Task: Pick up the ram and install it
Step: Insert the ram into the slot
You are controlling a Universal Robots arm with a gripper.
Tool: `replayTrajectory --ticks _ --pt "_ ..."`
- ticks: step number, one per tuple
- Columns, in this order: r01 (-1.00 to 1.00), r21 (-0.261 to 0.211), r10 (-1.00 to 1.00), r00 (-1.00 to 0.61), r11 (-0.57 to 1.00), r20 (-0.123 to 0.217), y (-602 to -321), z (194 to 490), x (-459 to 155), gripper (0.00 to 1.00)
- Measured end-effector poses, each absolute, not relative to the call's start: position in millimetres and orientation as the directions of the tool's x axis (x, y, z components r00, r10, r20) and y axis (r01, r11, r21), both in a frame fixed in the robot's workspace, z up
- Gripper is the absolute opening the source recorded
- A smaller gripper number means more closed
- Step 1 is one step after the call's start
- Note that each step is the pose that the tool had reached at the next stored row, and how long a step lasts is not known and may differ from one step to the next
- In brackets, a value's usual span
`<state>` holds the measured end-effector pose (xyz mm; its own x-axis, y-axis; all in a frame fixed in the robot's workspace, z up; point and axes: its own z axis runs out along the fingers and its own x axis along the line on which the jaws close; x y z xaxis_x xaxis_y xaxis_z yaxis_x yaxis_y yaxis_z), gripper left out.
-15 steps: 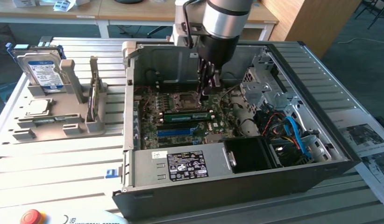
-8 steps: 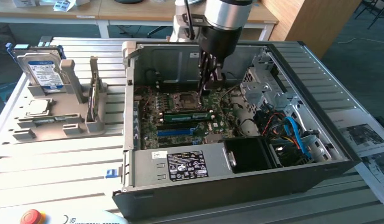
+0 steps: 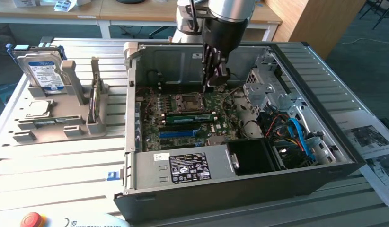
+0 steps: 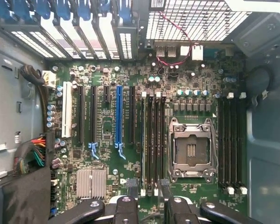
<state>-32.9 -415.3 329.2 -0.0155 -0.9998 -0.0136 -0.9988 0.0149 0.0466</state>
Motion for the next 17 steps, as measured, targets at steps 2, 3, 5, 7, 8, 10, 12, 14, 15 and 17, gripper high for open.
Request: replayTrajectory --ticks 2,3,5,7,8,10,12,14,15,17 --pt "-0.999 0.047 -1.0 -0.016 0.015 -0.014 -415.3 329.7 -32.9 0.31" --pt "-0.999 0.047 -1.0 -0.016 0.015 -0.014 -415.3 329.8 -32.9 0.31" --pt "-0.999 0.047 -1.0 -0.015 0.015 -0.014 -415.3 329.8 -32.9 0.31" --pt "-0.999 0.047 -1.0 -0.016 0.015 -0.013 -415.3 330.5 -32.9 0.31" --pt "-0.999 0.047 -1.0 -0.016 0.015 -0.013 -415.3 331.3 -32.9 0.31" --pt "-0.999 0.047 -1.0 -0.016 0.015 -0.013 -415.3 333.3 -32.9 0.31" --pt "-0.999 0.047 -1.0 -0.015 0.015 -0.013 -415.3 334.7 -32.9 0.31" --pt "-0.999 0.047 -1.0 -0.015 0.015 -0.013 -415.3 335.2 -32.9 0.31" --pt "-0.999 0.047 -1.0 -0.016 0.015 -0.013 -415.3 335.5 -32.9 0.31" --pt "-0.999 0.047 -1.0 -0.016 0.015 -0.013 -415.3 335.6 -32.9 0.31"
